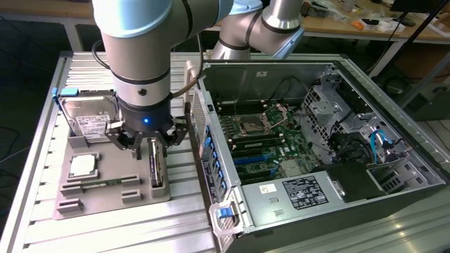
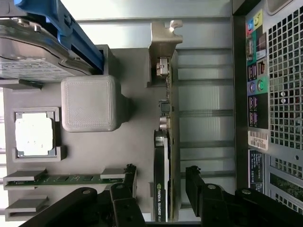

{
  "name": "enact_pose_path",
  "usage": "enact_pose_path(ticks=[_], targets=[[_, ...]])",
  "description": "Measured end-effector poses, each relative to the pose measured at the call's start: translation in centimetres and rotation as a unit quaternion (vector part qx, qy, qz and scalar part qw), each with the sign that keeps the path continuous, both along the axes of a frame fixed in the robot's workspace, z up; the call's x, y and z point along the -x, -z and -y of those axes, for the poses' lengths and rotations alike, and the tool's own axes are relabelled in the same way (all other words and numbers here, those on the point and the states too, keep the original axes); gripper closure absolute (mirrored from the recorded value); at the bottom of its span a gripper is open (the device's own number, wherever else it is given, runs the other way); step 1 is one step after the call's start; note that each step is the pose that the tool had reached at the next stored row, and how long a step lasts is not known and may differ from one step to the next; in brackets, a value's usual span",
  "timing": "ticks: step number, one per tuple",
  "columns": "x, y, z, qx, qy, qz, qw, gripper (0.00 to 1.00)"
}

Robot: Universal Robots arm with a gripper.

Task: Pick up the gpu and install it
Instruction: 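Pick up the gpu and move the gpu toward the slot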

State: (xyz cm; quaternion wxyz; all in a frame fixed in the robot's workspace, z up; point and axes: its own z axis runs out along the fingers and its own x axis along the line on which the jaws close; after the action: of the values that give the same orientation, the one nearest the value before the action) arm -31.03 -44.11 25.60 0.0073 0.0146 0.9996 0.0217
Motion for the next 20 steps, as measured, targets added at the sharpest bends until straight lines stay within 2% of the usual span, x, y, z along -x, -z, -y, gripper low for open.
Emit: enact_pose_path(ticks=[8,20], targets=[[-0.3,1.56,0.00,0.0000,0.000,0.0000,1.0000,0.46],[-0.3,1.63,0.00,0.0004,0.000,0.0000,1.0000,0.46]])
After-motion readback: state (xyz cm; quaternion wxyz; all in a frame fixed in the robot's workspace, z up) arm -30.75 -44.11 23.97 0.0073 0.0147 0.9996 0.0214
